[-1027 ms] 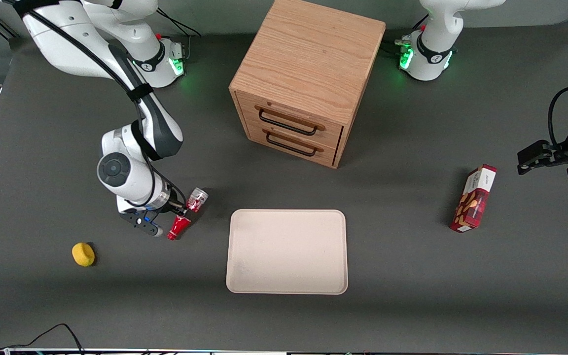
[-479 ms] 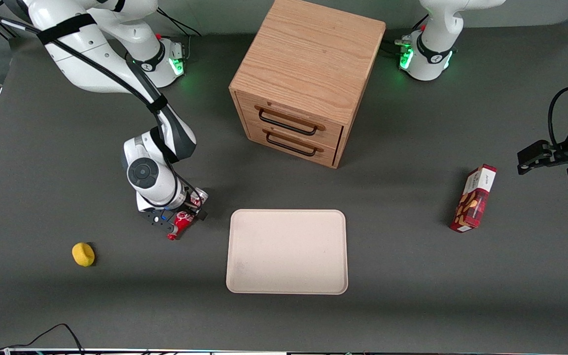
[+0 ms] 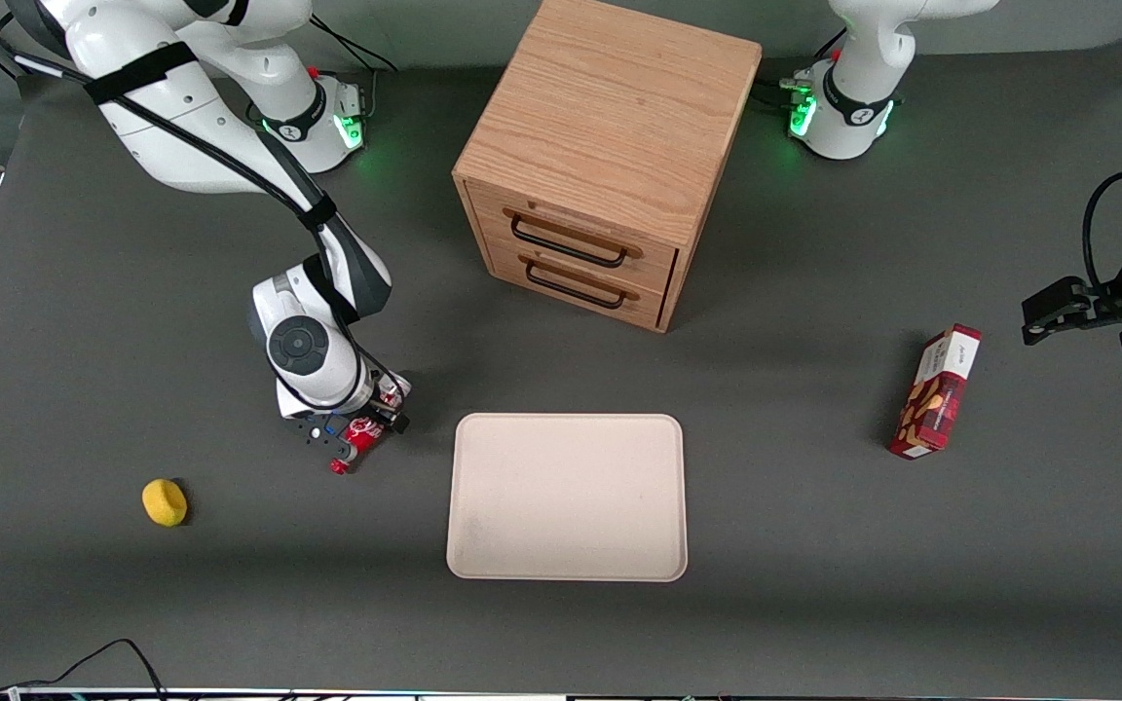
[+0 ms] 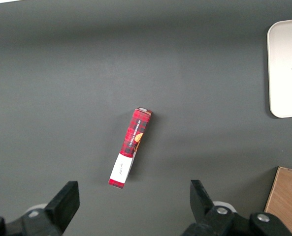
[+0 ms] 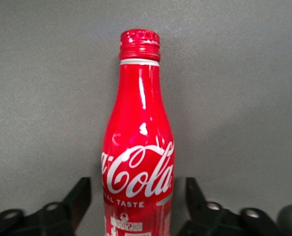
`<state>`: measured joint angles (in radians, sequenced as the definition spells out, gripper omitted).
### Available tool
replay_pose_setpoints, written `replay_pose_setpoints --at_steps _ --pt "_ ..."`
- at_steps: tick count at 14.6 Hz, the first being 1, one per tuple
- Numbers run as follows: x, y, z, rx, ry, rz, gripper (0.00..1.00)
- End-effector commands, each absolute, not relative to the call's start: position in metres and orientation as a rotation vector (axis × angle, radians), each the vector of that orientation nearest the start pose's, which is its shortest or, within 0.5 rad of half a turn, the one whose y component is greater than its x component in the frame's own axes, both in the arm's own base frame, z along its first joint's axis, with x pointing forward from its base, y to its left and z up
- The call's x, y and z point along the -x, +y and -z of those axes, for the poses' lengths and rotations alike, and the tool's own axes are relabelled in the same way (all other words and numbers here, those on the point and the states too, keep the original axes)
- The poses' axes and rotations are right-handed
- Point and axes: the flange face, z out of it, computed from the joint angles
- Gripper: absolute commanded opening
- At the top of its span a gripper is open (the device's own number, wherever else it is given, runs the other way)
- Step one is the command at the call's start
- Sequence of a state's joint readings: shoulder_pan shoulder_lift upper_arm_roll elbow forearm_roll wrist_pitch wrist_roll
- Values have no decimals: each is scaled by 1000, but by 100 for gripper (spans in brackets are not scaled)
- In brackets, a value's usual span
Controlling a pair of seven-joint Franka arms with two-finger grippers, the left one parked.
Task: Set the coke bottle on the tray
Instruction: 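Close the right gripper around the Coca-Cola bottle's body, then lift the bottle upright off the table with the right gripper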
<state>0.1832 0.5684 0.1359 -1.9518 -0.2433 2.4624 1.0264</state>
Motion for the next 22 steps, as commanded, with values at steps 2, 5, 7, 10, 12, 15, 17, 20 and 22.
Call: replay_pose_setpoints --at_steps 2,5,7,10,12,15,17,20,22 --pt "-581 195 -183 3121 863 66 0" --pt "-581 195 -184 3122 864 65 0" --pt "-581 194 -191 3124 866 71 0" --pt "-582 192 -232 3158 860 64 0" --pt "-581 189 -277 3155 883 71 0" --pt "-579 169 -363 3121 794 -83 0" --pt "-573 153 -418 3141 705 -119 0" --pt "-581 135 -502 3158 585 -189 0" --pt "-583 119 -558 3135 505 -260 0"
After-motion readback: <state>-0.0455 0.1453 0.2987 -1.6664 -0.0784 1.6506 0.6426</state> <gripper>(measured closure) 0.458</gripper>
